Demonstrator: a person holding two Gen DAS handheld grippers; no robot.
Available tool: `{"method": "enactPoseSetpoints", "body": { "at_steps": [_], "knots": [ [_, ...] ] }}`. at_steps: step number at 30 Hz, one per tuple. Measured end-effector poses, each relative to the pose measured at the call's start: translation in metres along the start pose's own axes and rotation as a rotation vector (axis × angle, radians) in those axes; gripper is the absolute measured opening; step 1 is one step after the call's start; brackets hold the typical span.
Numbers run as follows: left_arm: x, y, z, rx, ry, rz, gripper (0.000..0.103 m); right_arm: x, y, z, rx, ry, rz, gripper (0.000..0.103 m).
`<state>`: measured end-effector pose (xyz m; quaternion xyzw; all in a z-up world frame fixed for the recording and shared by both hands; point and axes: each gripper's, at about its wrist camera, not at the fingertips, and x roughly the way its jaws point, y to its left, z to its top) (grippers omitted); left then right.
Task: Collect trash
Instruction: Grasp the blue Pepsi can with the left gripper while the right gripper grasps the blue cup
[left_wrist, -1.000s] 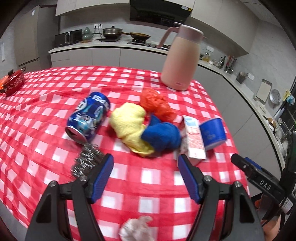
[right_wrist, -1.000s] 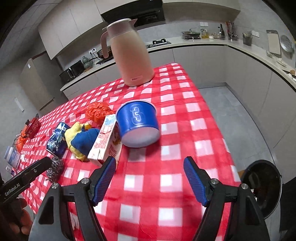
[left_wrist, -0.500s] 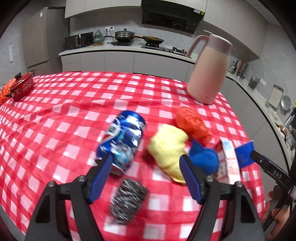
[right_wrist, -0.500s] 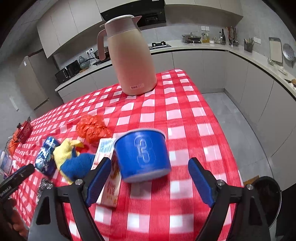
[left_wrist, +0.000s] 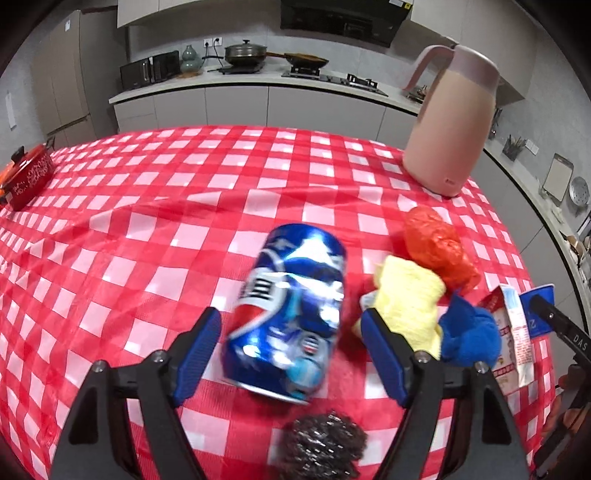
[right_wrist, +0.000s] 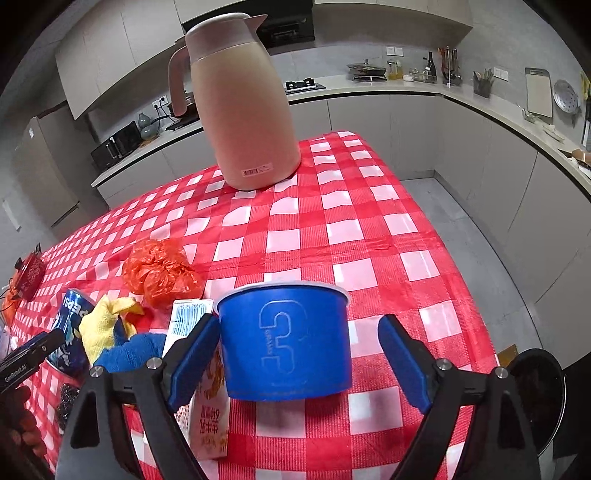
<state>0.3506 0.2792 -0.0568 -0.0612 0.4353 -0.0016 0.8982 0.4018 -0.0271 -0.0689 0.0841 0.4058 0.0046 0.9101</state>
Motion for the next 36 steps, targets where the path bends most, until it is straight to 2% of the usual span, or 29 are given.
{"method": "enactPoseSetpoints", "body": {
  "at_steps": [7,10,16,18,23,36],
  "knots": [
    [0.018,0.003,0.0,0.017,0.03,-0.024,0.079,0.014,0.008,-0.001,0.0,0.026,0.009,0.089],
    [0.023,0.004,-0.001,0.014,0.04,-0.048,0.074,0.017,0.008,-0.003,0.013,0.025,0.016,0.089],
    [0.025,0.005,-0.002,0.006,0.027,-0.069,0.068,0.021,0.011,-0.004,0.005,0.023,0.023,0.087],
    [0.025,0.005,-0.002,0.009,0.018,-0.072,0.066,0.022,0.012,-0.003,-0.001,0.023,0.028,0.082],
    [0.024,0.003,-0.003,0.003,0.006,-0.083,0.064,0.024,0.013,-0.002,-0.014,0.023,0.028,0.081],
    [-0.026,-0.007,-0.003,0.003,-0.084,-0.12,0.064,-0.004,0.005,-0.001,-0.012,-0.042,0.049,0.081]
  ]
}}
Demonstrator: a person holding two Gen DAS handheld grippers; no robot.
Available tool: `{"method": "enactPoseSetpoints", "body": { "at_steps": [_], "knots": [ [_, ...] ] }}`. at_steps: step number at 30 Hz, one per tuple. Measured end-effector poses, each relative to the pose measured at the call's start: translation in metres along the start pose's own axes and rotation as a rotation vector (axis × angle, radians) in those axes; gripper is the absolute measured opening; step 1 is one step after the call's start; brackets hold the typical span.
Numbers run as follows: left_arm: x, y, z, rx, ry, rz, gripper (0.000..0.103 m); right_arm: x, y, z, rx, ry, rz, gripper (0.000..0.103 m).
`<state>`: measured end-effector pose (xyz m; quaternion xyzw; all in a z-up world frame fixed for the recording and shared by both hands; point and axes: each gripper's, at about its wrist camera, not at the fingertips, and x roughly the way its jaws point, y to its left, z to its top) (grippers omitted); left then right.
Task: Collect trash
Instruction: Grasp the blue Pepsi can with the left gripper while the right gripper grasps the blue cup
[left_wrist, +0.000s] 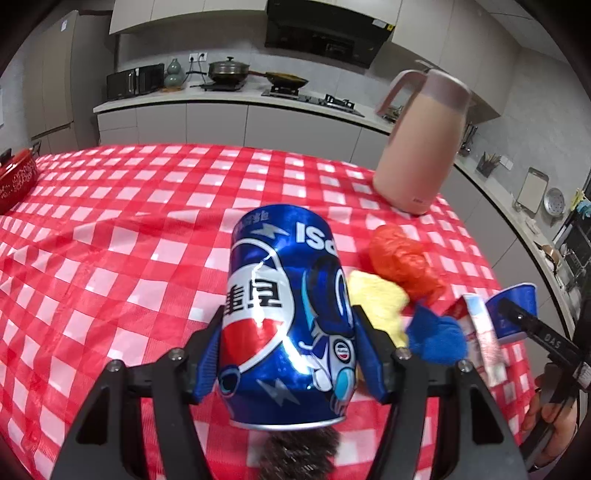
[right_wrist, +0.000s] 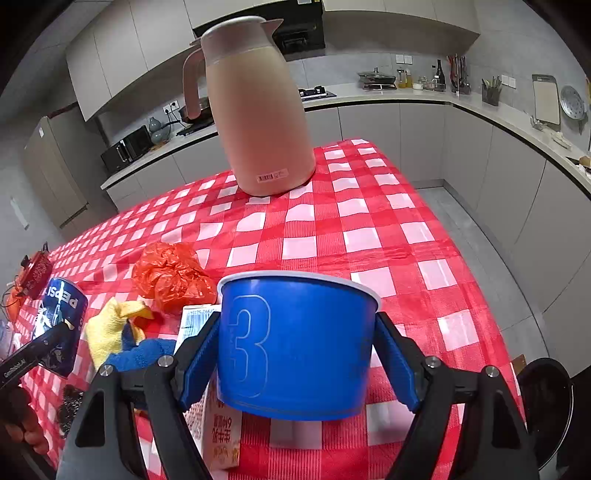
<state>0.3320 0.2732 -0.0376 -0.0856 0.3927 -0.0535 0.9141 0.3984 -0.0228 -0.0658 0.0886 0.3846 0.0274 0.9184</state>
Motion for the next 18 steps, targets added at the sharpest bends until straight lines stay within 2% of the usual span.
{"method": "enactPoseSetpoints", "body": {
  "at_steps": [9,18],
  "knots": [
    [-0.023,-0.037,-0.012,0.025,-0.001,-0.048,0.064,-0.032,-0.013,-0.004,0.008,-0.015,0.031,0.081],
    [-0.04,-0.086,-0.031,0.059,-0.001,-0.094,0.064,-0.066,-0.041,-0.031,0.009,-0.001,0.05,0.081]
  ]
}}
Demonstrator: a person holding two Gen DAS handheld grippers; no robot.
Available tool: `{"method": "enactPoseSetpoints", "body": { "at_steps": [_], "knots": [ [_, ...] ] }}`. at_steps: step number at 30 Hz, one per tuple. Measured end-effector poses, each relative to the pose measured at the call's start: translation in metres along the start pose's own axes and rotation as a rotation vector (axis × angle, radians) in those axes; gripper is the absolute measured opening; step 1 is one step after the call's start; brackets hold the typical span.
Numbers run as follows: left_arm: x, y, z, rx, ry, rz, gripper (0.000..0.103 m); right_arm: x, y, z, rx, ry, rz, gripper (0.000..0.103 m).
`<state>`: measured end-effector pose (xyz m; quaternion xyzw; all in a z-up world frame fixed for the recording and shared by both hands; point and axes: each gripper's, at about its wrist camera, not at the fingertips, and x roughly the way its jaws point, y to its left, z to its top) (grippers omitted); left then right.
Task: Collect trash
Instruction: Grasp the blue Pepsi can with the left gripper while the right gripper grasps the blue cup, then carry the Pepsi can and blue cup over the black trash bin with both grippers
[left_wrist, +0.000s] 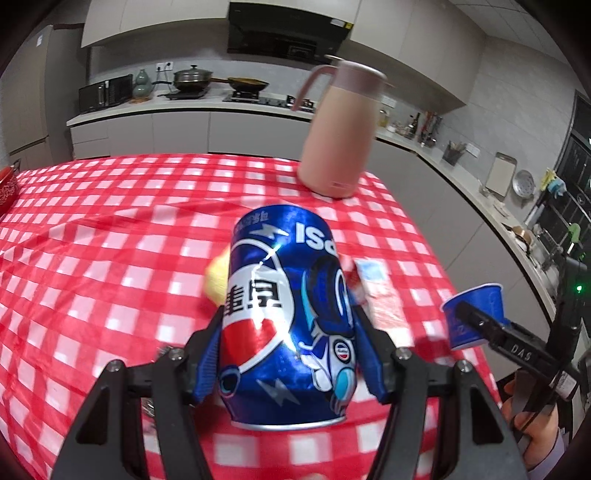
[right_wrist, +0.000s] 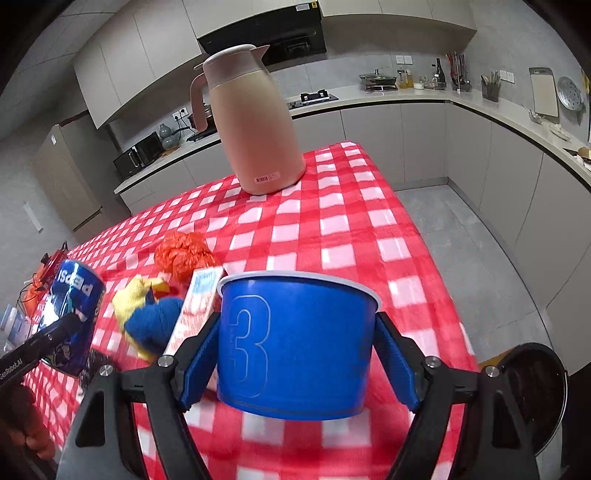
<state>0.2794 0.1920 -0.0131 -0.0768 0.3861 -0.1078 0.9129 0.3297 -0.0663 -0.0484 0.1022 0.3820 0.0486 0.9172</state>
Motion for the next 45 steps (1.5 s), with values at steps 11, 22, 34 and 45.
{"method": "enactPoseSetpoints", "body": {
  "at_steps": [11,22,34,45],
  "knots": [
    [-0.012,-0.074,-0.024,0.045,0.02,-0.079,0.064,-0.048,-0.044,-0.023,0.029,0.001,-0.001,0.081],
    [-0.006,-0.147,-0.046,0.13,0.058,-0.158,0.064,-0.093,-0.089,-0.042,0.082,-0.026,-0.033,0.081],
    [0.015,-0.23,-0.066,0.236,0.123,-0.27,0.064,-0.132,-0.17,-0.067,0.207,-0.041,-0.126,0.081],
    [0.038,-0.323,-0.087,0.342,0.196,-0.387,0.064,-0.171,-0.261,-0.096,0.337,-0.056,-0.245,0.081]
  ]
}}
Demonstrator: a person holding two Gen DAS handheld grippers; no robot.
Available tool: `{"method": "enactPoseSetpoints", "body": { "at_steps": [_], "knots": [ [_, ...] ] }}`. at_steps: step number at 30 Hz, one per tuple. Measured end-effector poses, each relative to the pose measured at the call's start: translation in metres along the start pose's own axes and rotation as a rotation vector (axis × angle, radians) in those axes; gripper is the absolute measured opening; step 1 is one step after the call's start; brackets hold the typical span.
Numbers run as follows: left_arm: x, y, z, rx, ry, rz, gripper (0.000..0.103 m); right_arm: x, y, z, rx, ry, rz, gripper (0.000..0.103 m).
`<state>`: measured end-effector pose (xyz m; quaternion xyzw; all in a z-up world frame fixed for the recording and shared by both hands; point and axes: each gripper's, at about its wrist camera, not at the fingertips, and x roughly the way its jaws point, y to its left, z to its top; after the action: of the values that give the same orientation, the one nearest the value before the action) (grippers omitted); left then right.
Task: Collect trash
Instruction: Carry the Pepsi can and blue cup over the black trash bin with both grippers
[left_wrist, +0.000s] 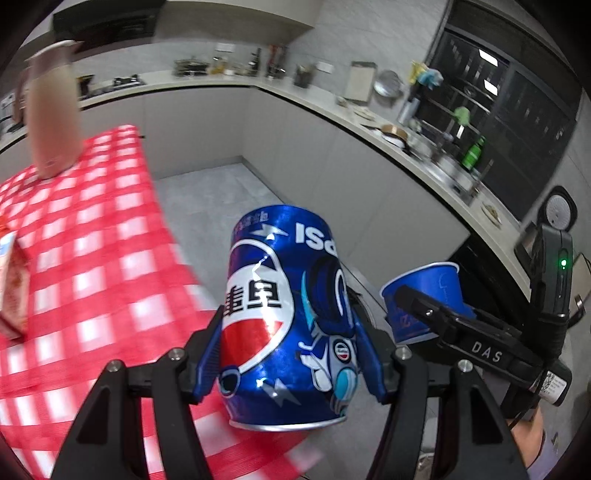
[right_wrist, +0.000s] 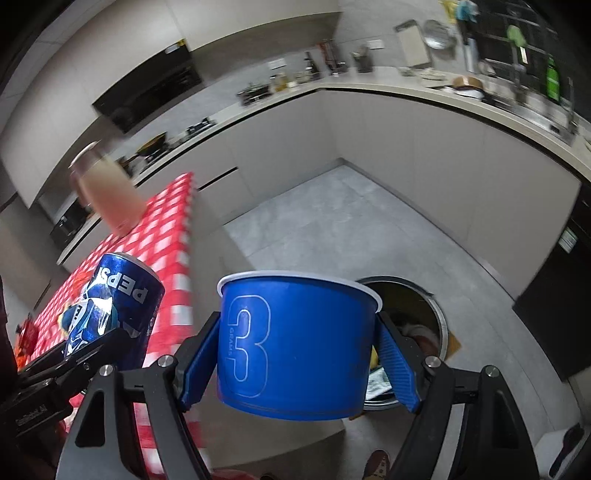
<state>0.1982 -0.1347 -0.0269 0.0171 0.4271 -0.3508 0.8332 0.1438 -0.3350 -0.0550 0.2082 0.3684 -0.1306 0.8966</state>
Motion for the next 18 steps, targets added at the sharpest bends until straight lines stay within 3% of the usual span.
{"method": "enactPoseSetpoints", "body": {
  "at_steps": [8,18],
  "knots": [
    [0.062,-0.046,-0.002,0.012,0.089,-0.014,0.064,0.024,-0.075,-0.001,0.067,0.05,-0.036,0.081],
    [0.136,-0.058,-0.028,-0.08,0.173,0.077,0.064,0.092,-0.133,0.015,0.062,0.138,-0.021,0.081]
  ]
}}
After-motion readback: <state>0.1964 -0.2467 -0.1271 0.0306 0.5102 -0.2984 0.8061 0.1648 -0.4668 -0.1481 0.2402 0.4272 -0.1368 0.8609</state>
